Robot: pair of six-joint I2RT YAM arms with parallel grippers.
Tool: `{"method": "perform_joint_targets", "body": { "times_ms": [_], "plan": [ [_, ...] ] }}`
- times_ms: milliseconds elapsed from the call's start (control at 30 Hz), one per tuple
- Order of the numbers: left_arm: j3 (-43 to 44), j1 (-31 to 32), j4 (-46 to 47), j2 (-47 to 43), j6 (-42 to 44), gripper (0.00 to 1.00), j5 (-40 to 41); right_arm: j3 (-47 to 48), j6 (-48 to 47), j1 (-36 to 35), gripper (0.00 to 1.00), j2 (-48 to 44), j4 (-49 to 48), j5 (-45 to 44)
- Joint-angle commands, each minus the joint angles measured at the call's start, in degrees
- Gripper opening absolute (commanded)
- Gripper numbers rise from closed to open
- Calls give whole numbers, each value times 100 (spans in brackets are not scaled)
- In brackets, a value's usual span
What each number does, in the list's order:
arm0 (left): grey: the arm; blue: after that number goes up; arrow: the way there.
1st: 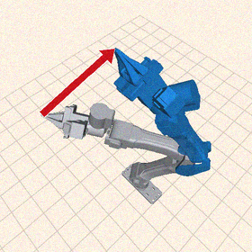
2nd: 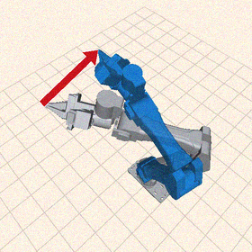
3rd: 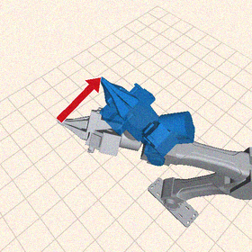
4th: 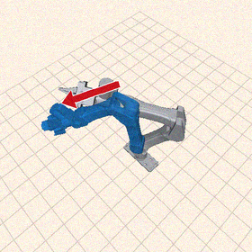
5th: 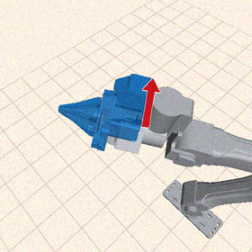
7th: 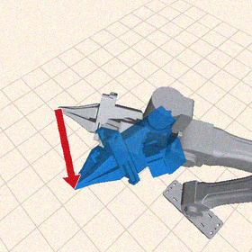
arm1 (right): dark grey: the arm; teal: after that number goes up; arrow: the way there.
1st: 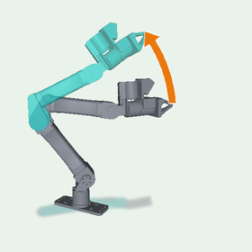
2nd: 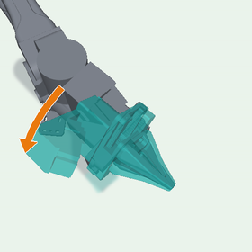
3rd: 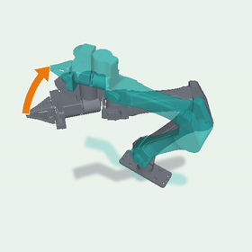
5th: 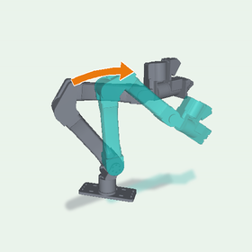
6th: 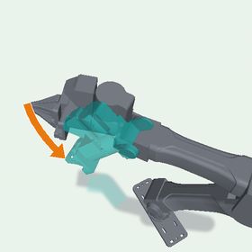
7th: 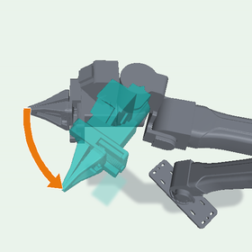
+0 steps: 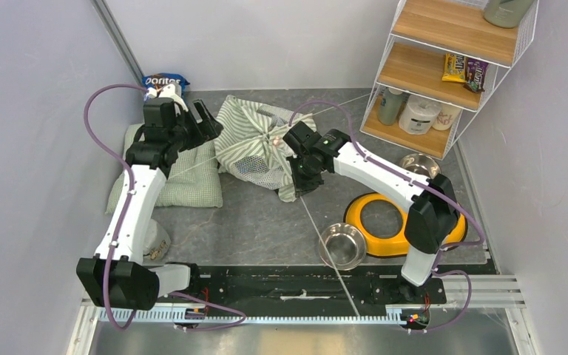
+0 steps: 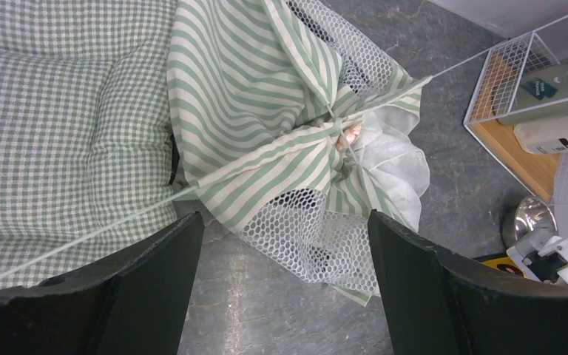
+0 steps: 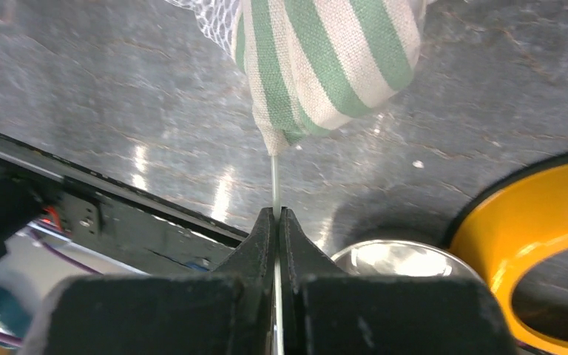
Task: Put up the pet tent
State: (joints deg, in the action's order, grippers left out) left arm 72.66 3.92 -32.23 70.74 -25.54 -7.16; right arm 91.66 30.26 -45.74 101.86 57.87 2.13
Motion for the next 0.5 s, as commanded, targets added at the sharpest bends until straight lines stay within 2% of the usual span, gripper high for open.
{"method": "perform_joint_targets", "body": {
  "times_ms": [0, 200, 467],
  "plan": [
    [-71, -22, 252, 45, 216, 88, -77, 36, 881, -10, 0, 33, -951, 229],
    [-61, -18, 252, 148, 207, 88, -119, -226, 1735, -47, 0, -5, -1840, -55],
    [123, -23, 131, 278, 210, 87, -99, -121, 2460, -247, 0, 117, -2387, -178]
  ]
}}
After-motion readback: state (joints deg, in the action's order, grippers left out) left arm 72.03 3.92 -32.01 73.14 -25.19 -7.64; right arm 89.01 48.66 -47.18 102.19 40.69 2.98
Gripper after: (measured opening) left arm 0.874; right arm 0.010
